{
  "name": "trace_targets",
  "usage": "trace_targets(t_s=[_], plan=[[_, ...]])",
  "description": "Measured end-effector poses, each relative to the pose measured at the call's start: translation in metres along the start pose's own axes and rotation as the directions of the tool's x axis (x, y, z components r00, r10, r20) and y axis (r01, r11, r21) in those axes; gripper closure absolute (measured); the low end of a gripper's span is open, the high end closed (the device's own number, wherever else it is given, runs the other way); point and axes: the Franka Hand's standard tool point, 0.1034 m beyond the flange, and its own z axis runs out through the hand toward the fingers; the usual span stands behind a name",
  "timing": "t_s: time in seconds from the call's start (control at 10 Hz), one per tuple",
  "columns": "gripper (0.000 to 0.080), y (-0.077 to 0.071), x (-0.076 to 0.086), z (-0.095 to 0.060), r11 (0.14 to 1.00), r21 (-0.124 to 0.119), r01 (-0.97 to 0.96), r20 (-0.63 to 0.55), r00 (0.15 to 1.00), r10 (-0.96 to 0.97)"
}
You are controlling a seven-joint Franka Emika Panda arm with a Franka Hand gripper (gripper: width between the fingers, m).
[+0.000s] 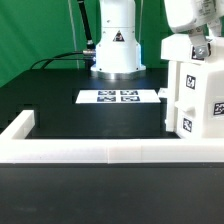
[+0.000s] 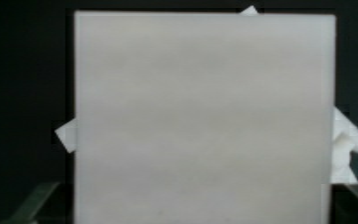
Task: Assemble cabinet
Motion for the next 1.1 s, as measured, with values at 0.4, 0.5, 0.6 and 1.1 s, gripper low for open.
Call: trace_targets(t_s=[0.4, 0.5, 0.6, 1.1], plan=[[0.0003, -0.002, -0.007, -0.015, 1.0, 0.013, 0.006, 0.033, 0.999, -0.006], [0.0002, -0.002, -0.01, -0.021, 1.0, 0.019, 0.005, 0.043, 0.999, -0.006], [0.0002, -0.003, -0.013, -0.024, 1.0, 0.026, 0.014, 0.051, 0.999, -0.016], [0.0002, -0.005, -0.019, -0.026, 0.916, -0.02, 0.401, 0.011, 0.916, -0.401]])
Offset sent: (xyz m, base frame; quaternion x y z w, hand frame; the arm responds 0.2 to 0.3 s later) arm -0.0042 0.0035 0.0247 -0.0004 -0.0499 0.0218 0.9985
